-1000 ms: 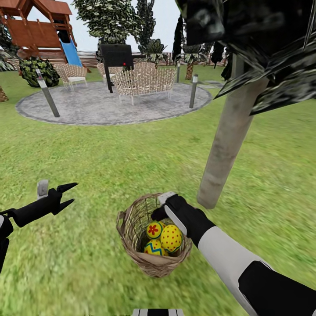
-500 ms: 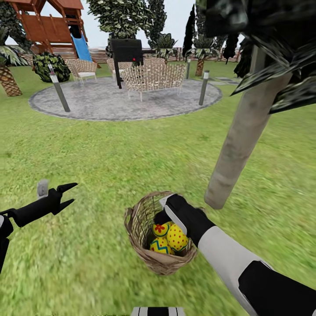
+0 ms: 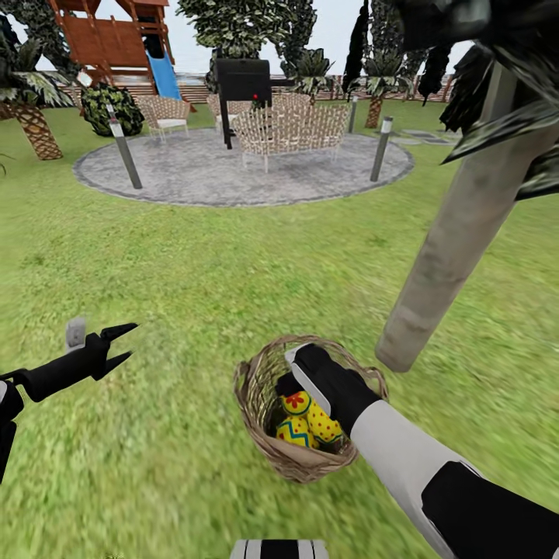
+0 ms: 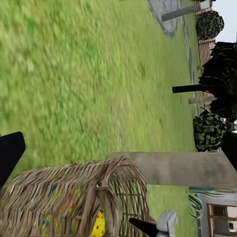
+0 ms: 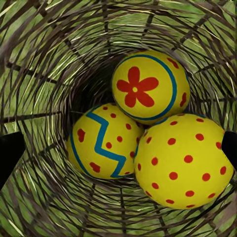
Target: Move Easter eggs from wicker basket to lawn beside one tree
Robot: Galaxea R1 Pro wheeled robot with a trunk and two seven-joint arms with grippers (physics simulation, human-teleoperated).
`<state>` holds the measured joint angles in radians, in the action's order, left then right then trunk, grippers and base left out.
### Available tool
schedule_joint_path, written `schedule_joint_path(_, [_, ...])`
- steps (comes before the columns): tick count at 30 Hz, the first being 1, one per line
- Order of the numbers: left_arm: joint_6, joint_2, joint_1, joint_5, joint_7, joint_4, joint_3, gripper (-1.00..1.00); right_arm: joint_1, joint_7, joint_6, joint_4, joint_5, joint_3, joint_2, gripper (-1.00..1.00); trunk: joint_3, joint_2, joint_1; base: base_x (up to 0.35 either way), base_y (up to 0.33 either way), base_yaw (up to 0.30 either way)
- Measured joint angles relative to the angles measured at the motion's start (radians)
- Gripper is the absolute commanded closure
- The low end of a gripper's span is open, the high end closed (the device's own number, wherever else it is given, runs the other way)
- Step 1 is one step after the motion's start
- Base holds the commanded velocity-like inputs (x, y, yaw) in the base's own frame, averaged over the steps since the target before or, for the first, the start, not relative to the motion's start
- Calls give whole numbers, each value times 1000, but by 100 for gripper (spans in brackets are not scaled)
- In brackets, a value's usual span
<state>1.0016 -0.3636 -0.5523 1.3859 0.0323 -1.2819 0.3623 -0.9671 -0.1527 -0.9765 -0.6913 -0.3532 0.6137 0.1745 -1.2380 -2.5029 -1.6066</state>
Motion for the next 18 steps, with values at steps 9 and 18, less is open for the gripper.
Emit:
schedule_joint_path(9, [0,0,0,-1,0,14,1,-100,0,-218,61,-7,-3,-3,0,-100,-13,0,0,0,0,-93])
schedule_joint_path(18, [1,0,0,0,0,23,1,-100,2,-225,62,-10,-6,-3,0,-100,-22,0,0,0,0,-234])
